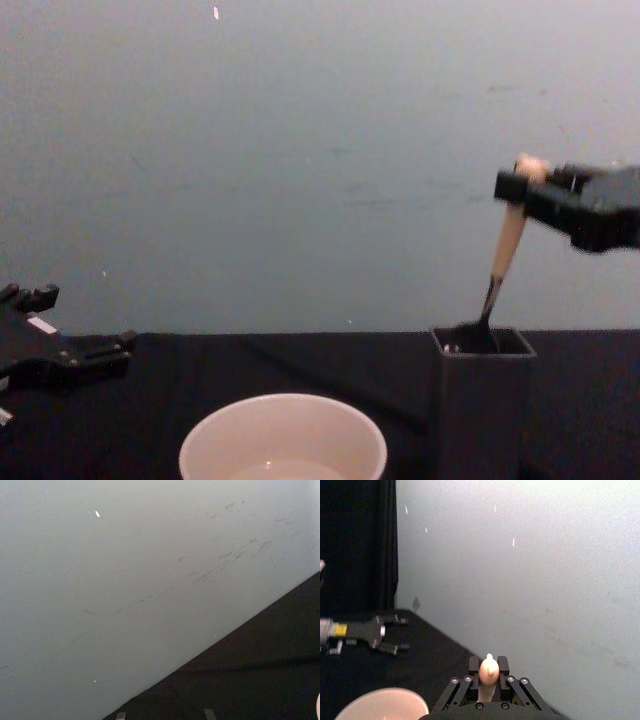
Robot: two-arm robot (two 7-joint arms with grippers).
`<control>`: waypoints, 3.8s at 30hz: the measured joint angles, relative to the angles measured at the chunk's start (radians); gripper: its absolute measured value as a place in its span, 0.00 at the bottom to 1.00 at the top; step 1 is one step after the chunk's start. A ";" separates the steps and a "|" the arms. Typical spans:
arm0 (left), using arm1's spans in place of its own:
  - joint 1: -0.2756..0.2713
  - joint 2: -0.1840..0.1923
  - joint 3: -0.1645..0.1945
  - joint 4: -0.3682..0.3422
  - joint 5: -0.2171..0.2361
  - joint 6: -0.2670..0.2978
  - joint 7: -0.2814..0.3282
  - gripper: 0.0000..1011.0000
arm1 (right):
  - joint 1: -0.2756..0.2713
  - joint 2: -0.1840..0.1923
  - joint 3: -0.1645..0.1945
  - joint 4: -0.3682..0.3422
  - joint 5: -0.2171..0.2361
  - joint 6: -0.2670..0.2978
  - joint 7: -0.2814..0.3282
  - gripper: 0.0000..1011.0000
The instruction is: Pick up the stirring spoon with one hand, stir inside the cup, then place it back in its original position.
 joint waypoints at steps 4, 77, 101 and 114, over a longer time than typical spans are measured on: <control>0.000 0.000 0.000 0.000 0.000 0.000 0.000 0.99 | -0.003 -0.002 0.021 -0.030 0.022 -0.024 0.008 0.21; 0.000 0.000 0.000 0.000 0.000 0.000 0.000 0.99 | 0.179 -0.212 -0.223 0.355 -0.187 -0.222 0.122 0.21; 0.000 0.000 0.000 0.000 0.000 0.000 0.000 0.99 | 0.095 -0.153 -0.248 0.200 -0.114 -0.172 0.181 0.21; 0.000 0.000 0.000 0.000 0.000 0.000 0.000 0.99 | 0.157 -0.219 -0.244 0.310 -0.164 -0.182 0.107 0.21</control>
